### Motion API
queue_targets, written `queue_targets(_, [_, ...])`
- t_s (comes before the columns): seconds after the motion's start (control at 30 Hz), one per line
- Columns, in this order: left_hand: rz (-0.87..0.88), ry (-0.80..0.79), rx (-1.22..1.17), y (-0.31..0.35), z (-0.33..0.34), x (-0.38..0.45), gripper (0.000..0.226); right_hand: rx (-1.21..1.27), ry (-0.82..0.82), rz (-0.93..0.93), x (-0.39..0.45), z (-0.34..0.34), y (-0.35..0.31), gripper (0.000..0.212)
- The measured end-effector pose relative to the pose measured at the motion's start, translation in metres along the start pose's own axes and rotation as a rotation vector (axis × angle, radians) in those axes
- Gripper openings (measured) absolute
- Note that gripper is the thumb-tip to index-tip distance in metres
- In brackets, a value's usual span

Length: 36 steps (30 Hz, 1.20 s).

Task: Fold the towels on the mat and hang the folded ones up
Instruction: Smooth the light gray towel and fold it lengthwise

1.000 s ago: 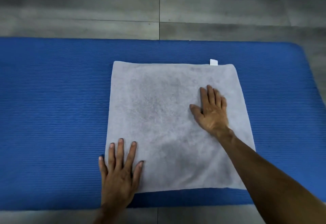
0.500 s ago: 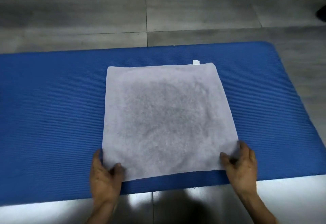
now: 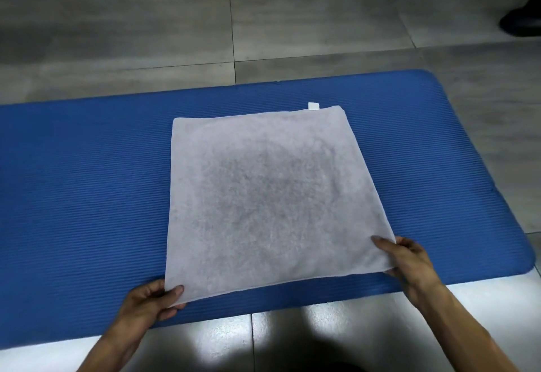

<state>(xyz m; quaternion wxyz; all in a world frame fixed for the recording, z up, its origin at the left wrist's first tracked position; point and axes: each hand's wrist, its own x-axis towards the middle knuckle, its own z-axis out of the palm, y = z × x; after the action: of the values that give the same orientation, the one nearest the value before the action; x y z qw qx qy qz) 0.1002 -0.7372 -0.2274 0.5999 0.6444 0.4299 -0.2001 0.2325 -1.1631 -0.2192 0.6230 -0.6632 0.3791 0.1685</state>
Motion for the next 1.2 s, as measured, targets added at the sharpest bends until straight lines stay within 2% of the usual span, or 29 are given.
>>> queue_targets(0.17, [-0.115, -0.164, 0.045, 0.009, -0.020, -0.025, 0.033, -0.120, 0.009, -0.067, -0.024, -0.026, 0.015, 0.023])
queue_targets(0.23, [-0.168, -0.187, 0.078, 0.007, -0.034, -0.034, 0.045, -0.206, -0.021, -0.099, -0.040, -0.036, 0.019, 0.023])
queue_targets(0.3, [-0.202, -0.198, 0.085, 0.006, -0.043, -0.041, 0.048, -0.200, -0.045, -0.097, -0.053, -0.046, 0.019, 0.023])
queue_targets(0.43, [-0.215, -0.086, -0.179, 0.028, -0.040, -0.038, 0.025, 0.057, -0.200, 0.043, -0.057, -0.038, -0.009, 0.013])
queue_targets(0.5, [-0.185, -0.034, -0.304, 0.051, -0.029, -0.024, 0.012, 0.189, -0.202, 0.105, -0.041, -0.024, -0.030, 0.012])
queue_targets(0.67, [-0.013, 0.049, -0.615, 0.115, 0.002, 0.016, 0.022, 0.404, -0.214, 0.133, 0.010, 0.025, -0.082, 0.013])
queue_targets(0.7, [0.041, 0.102, -0.557, 0.122, 0.010, 0.023, 0.027, 0.407, -0.213, 0.113, 0.017, 0.034, -0.087, 0.012])
queue_targets(0.73, [0.128, 0.179, -0.398, 0.122, 0.018, 0.029, 0.028, 0.348, -0.198, 0.044, 0.021, 0.040, -0.089, 0.009])
queue_targets(0.77, [0.251, 0.256, -0.140, 0.119, 0.024, 0.035, 0.023, 0.206, -0.172, -0.098, 0.022, 0.044, -0.087, 0.004])
queue_targets(0.8, [0.393, 0.294, 0.186, 0.113, 0.029, 0.038, 0.014, -0.037, -0.138, -0.306, 0.023, 0.045, -0.080, 0.007])
queue_targets(0.83, [0.519, 0.267, 0.530, 0.105, 0.033, 0.039, 0.006, -0.347, -0.131, -0.536, 0.025, 0.044, -0.072, 0.012])
queue_targets(0.87, [0.617, 0.217, 0.861, 0.097, 0.036, 0.040, 0.015, -0.673, -0.177, -0.731, 0.026, 0.041, -0.061, 0.016])
queue_targets(0.93, [0.665, 0.139, 1.368, 0.081, 0.040, 0.042, 0.053, -1.307, -0.277, -0.976, 0.028, 0.033, -0.037, 0.043])
queue_targets(0.97, [0.662, 0.157, 1.498, 0.078, 0.041, 0.042, 0.066, -1.520, -0.273, -1.054, 0.031, 0.028, -0.027, 0.058])
queue_targets(1.03, [0.661, 0.188, 1.575, 0.079, 0.044, 0.041, 0.073, -1.651, -0.180, -1.087, 0.035, 0.024, -0.015, 0.067])
queue_targets(1.1, [0.657, 0.193, 1.592, 0.082, 0.046, 0.044, 0.070, -1.606, -0.052, -1.111, 0.039, 0.024, -0.011, 0.057])
queue_targets(1.2, [0.629, 0.156, 1.616, 0.091, 0.046, 0.048, 0.061, -1.517, 0.022, -1.206, 0.041, 0.020, -0.013, 0.044])
